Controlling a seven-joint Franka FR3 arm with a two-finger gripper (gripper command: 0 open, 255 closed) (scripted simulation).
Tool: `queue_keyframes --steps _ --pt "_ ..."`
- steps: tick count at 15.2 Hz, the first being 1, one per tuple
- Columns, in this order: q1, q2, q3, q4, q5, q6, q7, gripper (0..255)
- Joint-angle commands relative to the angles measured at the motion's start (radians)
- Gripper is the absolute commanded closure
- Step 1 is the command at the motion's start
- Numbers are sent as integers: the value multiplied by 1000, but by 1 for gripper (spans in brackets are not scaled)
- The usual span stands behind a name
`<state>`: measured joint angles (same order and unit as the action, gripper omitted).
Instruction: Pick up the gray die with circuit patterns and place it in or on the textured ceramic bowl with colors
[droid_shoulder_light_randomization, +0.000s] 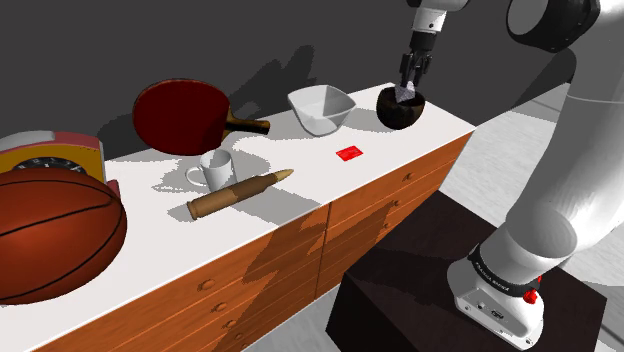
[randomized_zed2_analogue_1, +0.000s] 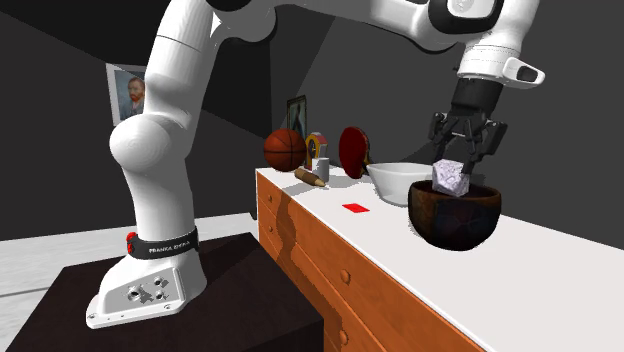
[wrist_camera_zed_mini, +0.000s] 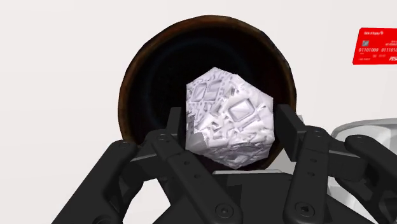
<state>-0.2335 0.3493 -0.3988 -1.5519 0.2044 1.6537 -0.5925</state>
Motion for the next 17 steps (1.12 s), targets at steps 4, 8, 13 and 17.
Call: queue_keyframes --steps 4,8,13,17 --pt "0 0 0 0 0 0 0 0" --pt "-12 14 -2 86 3 -72 1 0" --pt "-26 34 -4 173 8 -141 2 0" --pt "-26 34 -4 173 8 -141 2 0"
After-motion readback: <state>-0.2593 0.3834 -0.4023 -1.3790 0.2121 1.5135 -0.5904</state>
